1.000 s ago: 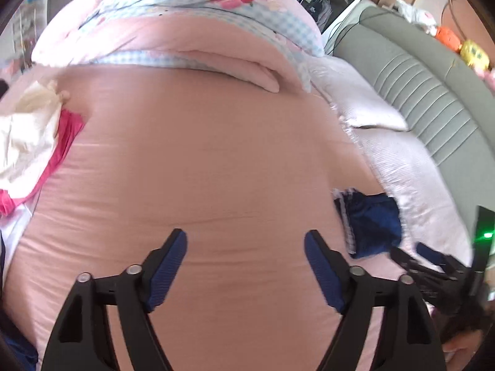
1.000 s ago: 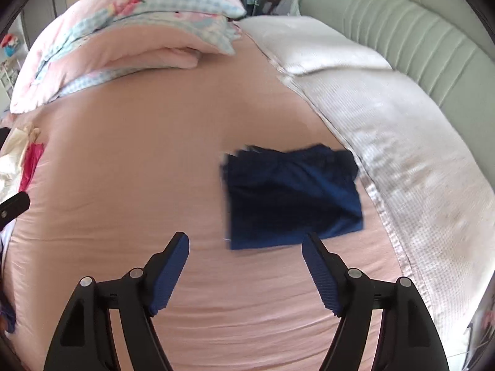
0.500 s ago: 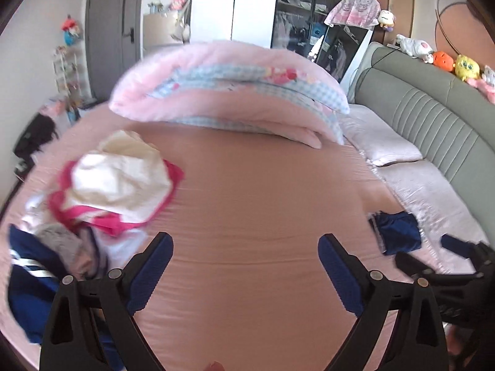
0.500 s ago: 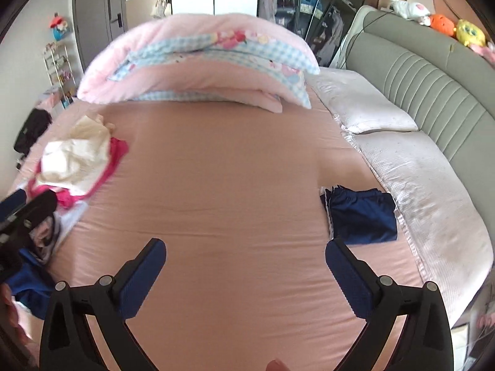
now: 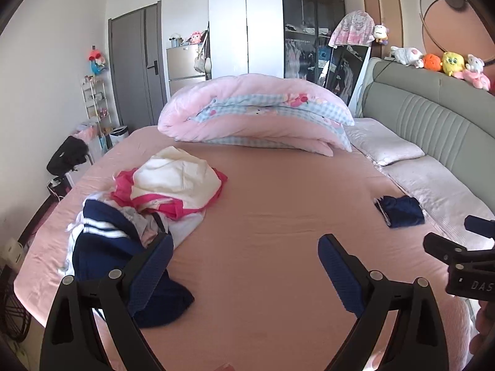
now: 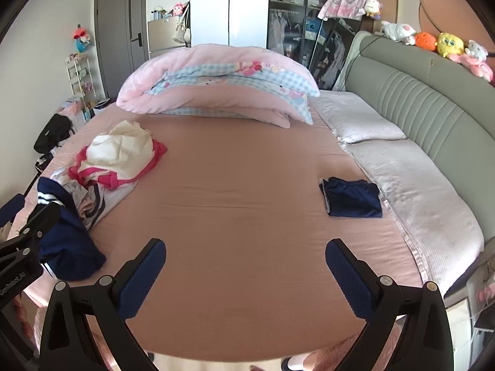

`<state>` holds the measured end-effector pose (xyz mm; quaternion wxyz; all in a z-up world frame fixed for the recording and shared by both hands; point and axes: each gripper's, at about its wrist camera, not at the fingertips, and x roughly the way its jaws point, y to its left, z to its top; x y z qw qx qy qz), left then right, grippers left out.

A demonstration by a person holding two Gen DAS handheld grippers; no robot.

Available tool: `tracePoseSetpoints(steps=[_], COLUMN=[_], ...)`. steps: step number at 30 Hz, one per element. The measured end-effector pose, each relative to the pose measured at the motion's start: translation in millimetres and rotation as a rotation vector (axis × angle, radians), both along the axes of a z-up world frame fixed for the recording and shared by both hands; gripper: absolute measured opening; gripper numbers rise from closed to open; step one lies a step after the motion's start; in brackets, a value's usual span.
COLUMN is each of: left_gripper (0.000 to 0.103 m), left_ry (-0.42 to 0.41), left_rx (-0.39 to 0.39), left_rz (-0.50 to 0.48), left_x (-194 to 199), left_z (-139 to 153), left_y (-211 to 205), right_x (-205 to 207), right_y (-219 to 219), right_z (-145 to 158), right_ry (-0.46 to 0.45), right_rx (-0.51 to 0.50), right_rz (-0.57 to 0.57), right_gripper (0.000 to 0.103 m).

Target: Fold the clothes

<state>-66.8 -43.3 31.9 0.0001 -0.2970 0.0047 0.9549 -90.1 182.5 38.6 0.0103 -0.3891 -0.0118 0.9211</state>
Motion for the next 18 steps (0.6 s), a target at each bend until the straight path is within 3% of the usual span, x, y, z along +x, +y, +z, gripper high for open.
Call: tracePoseSetpoints(steps=[9, 12, 18], left_gripper=[0.096, 0.096, 0.096], left_ry=[-0.045, -0.072, -0.046], left_rx=[0.036, 0.053, 0.073], left_rz=[0.092, 0.065, 0.068], left_x=[67, 77, 86], left_z=[-21, -23, -21], left_y=[8, 11, 14], right_x=[70, 86, 99], right_y=[7, 12, 16], right_z=[-22, -30, -39], right_ry=[0.002, -0.019, -0.038], right_rx=[0.042, 0.044, 0.047], right_rz=[-0.066, -0.071, -0.082], right_gripper=[0.103, 0.103, 0.103])
